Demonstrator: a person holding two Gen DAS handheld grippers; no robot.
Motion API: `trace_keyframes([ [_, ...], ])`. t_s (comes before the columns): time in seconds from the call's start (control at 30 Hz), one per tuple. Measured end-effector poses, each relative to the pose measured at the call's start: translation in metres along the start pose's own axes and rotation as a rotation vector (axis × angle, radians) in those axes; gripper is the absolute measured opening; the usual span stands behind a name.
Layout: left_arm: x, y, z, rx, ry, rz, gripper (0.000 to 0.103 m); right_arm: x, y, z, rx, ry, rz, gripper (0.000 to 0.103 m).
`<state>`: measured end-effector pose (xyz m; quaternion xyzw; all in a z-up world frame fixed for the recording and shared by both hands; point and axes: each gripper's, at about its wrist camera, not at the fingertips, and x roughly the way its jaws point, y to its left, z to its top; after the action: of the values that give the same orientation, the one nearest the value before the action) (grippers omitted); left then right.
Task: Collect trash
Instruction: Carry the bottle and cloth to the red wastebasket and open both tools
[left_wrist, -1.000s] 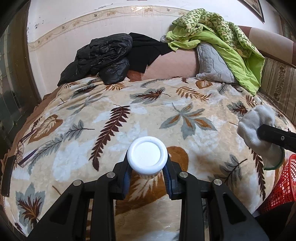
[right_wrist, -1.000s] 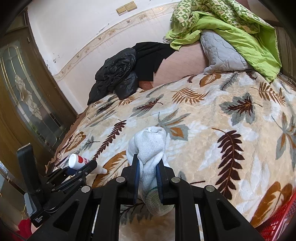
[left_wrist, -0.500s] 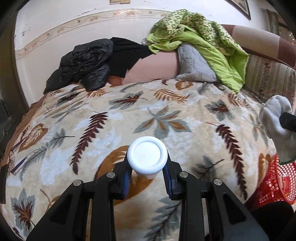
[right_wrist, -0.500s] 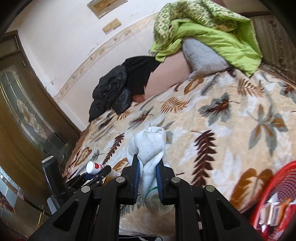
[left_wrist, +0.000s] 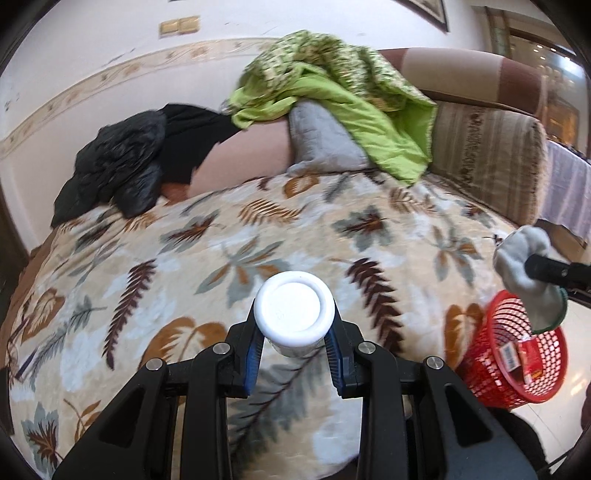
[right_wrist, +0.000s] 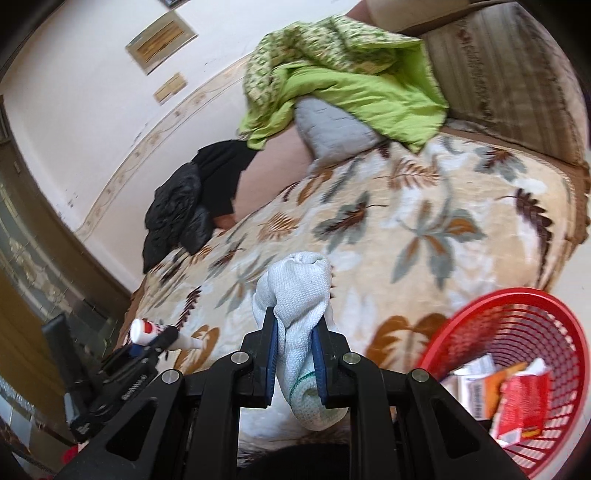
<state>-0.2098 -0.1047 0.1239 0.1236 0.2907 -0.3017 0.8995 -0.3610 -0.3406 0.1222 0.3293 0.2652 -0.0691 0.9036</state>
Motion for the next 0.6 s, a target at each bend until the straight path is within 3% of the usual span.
trace_keyframes([
  [0.6, -0.007, -0.100, 0.027, 0.151, -0.034, -0.126, 0.029, -0.051, -0.062, -0.008, 0.102, -0.056, -0.086, 0.019],
])
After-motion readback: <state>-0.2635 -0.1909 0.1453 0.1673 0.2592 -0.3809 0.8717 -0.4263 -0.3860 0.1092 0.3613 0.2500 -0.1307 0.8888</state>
